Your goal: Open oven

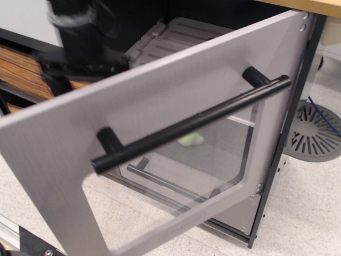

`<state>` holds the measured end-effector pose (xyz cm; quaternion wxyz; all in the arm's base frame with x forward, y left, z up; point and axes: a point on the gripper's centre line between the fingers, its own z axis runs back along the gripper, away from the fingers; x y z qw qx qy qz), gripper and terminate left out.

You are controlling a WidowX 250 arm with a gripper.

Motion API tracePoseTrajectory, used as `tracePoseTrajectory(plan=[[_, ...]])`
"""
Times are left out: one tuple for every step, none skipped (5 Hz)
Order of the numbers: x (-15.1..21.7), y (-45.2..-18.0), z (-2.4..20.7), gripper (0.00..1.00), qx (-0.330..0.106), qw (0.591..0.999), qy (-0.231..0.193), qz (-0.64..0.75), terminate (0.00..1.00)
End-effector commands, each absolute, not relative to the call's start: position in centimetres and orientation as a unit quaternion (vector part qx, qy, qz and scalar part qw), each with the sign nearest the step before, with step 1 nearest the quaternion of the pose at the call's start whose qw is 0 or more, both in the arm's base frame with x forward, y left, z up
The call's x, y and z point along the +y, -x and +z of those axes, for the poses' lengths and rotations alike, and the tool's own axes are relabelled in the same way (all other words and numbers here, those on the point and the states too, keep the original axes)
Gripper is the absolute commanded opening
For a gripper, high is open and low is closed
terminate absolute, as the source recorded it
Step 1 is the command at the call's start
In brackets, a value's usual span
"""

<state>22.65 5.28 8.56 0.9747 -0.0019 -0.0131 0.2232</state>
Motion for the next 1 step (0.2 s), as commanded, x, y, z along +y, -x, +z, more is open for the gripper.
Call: tracePoseTrajectory(plan=[[0.66,-23.39,9.31,1.0,-0.071,0.938,0.018,0.339,1.0]])
